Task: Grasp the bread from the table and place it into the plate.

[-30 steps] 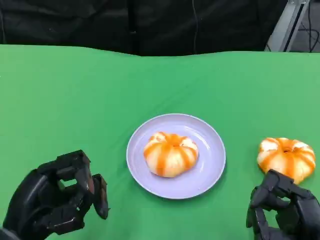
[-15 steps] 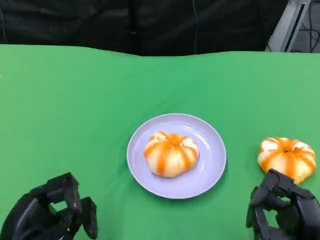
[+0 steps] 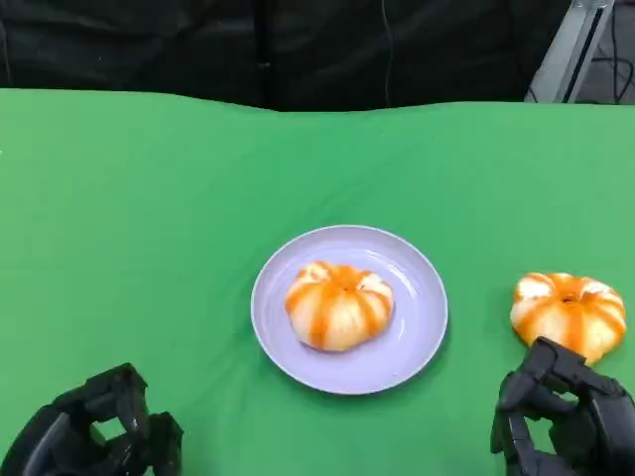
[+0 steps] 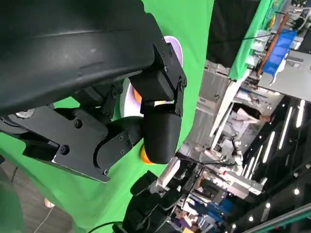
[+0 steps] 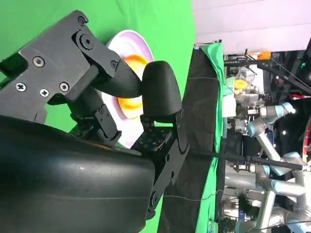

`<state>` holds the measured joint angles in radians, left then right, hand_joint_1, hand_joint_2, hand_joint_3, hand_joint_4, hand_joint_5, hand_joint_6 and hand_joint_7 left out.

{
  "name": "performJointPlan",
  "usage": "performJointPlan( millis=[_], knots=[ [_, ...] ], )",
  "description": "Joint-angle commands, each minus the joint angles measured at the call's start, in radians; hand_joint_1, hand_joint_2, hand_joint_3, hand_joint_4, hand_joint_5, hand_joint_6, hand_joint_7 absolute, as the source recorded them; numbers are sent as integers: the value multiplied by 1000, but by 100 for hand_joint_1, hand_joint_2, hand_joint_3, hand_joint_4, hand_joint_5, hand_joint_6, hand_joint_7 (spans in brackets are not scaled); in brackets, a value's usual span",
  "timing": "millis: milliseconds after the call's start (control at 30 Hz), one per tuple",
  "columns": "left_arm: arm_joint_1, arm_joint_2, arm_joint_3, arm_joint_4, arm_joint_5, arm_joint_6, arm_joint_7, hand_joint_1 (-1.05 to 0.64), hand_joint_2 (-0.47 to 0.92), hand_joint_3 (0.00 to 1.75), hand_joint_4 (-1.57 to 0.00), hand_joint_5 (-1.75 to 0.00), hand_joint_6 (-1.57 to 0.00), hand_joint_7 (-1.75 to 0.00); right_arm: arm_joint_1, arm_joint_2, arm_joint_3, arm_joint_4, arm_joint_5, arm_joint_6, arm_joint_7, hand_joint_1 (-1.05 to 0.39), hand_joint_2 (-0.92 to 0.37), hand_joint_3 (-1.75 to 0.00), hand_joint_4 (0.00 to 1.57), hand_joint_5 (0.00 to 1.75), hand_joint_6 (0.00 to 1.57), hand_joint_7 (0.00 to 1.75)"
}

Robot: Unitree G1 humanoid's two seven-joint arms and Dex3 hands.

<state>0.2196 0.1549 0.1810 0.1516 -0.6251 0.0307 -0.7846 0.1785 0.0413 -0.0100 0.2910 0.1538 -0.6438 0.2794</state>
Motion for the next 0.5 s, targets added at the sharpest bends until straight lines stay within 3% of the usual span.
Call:
performJointPlan(
  millis=[33,500],
  knots=[
    [-1,6,19,-3,-10,13,-12,-14,65,100,-86,-175,-86,-154,13,-16,-6,-15,-1,-8,-2,-14,-46,-134,85,175,77,158],
    [12,7,14,-27,4,15,-4,-16,65,97,-86,-175,-86,-154,36,-13,-5,-52,22,25,12,-13,-47,-134,84,175,77,156]
  ],
)
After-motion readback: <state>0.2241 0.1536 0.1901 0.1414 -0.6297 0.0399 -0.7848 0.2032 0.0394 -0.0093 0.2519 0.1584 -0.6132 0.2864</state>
